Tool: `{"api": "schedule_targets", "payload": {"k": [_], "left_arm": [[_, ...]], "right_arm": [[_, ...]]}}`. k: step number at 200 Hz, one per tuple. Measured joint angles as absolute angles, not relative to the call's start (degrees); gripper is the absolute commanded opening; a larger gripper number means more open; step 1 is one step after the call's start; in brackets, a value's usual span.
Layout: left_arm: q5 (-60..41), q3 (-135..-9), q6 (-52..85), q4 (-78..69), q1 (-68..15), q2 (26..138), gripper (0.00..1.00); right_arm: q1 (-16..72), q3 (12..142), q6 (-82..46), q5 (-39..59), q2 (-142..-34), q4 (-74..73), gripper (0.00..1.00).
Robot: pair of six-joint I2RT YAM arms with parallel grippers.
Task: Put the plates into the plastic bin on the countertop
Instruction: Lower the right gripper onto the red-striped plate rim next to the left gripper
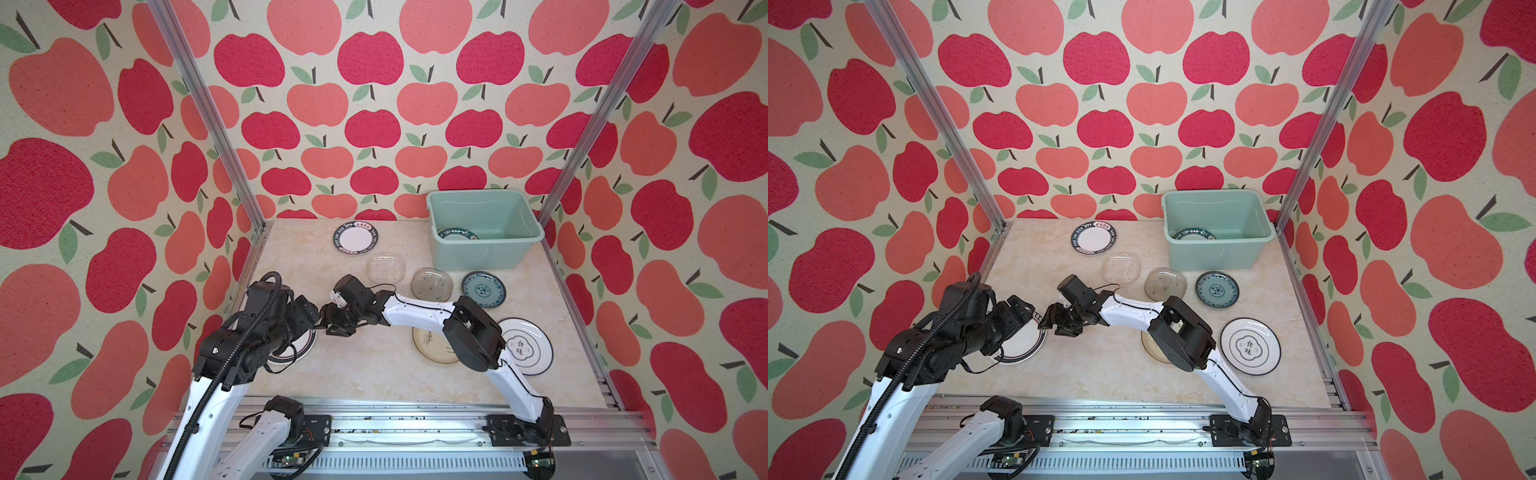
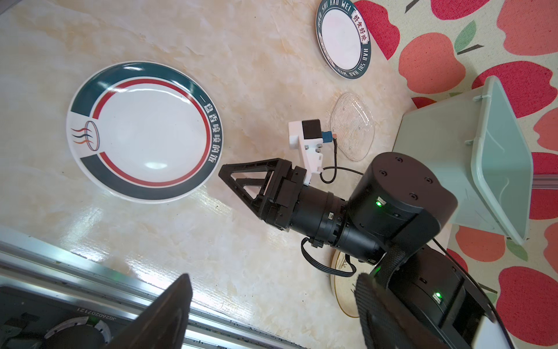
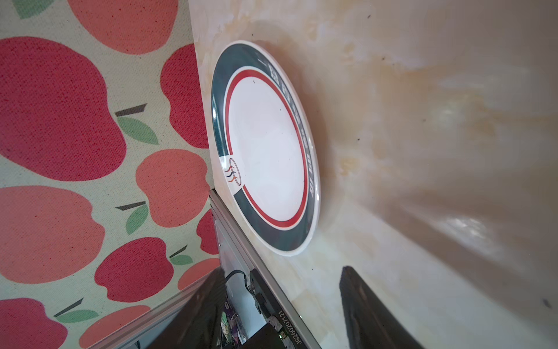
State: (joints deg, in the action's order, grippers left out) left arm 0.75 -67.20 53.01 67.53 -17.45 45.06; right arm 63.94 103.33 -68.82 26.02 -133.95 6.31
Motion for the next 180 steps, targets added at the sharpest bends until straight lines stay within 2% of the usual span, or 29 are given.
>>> {"api": "schedule_targets", "payload": {"k": [95,180], "left_arm": [[-0.89,-67.35,52.4,68.2,-16.64,45.04,0.87],[-0.93,-69.65,51.77,70.19,-16.49,44.99,0.87]], "right_arm": [[64.14,107.77,-74.5,27.31,-141.16,3.22,0.51],[64.49,109.71,-77.69,29.47,-143.9,1.3,0.27]]}}
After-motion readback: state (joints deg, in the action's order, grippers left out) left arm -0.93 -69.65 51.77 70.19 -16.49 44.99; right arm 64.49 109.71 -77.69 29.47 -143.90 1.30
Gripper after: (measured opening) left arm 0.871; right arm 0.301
